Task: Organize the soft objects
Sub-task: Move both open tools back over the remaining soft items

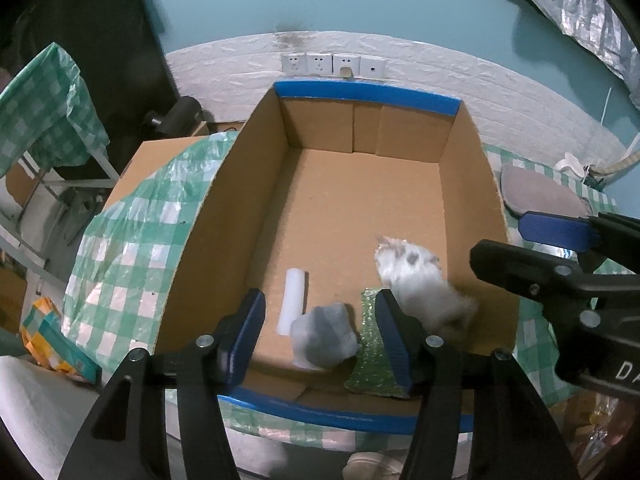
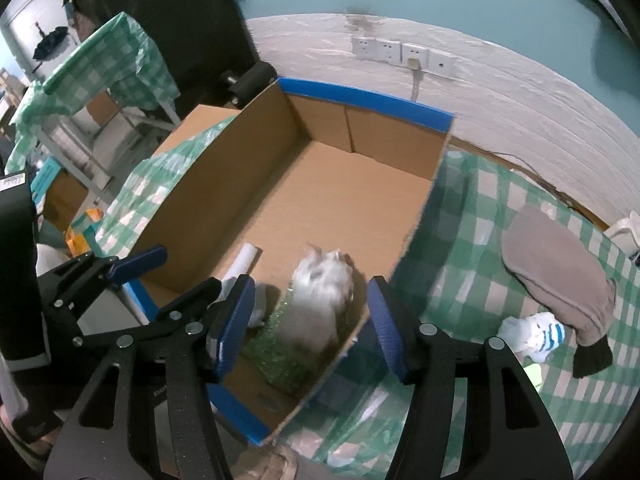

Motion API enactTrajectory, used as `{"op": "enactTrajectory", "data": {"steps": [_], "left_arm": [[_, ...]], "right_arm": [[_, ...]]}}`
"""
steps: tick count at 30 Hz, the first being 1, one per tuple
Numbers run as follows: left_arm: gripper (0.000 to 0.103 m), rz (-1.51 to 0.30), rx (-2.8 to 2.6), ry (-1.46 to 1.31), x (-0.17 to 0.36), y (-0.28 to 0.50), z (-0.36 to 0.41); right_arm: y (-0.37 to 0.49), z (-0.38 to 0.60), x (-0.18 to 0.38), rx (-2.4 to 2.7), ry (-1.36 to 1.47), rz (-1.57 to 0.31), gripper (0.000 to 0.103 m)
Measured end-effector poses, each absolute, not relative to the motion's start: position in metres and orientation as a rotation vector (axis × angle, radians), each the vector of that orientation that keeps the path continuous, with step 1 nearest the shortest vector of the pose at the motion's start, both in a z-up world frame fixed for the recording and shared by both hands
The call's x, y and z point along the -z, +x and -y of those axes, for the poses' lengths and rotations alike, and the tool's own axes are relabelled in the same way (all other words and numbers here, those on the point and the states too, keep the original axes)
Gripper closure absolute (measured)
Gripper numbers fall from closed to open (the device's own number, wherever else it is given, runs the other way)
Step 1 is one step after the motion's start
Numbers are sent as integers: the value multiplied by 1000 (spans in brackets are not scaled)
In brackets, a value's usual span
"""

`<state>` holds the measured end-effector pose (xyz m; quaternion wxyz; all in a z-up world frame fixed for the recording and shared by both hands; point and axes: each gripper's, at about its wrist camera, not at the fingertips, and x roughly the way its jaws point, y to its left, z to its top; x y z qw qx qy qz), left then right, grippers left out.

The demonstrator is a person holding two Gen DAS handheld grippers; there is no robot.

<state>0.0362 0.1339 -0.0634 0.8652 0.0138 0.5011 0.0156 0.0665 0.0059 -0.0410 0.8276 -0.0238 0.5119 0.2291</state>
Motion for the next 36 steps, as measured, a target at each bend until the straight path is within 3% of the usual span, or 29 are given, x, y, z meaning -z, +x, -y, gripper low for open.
{"op": "enactTrajectory", "data": {"steps": [36], "left_arm": [[45,-1010,174,176,48,35,-3]], "right_arm": [[32,194,64,-131,101,-1107,41]]}}
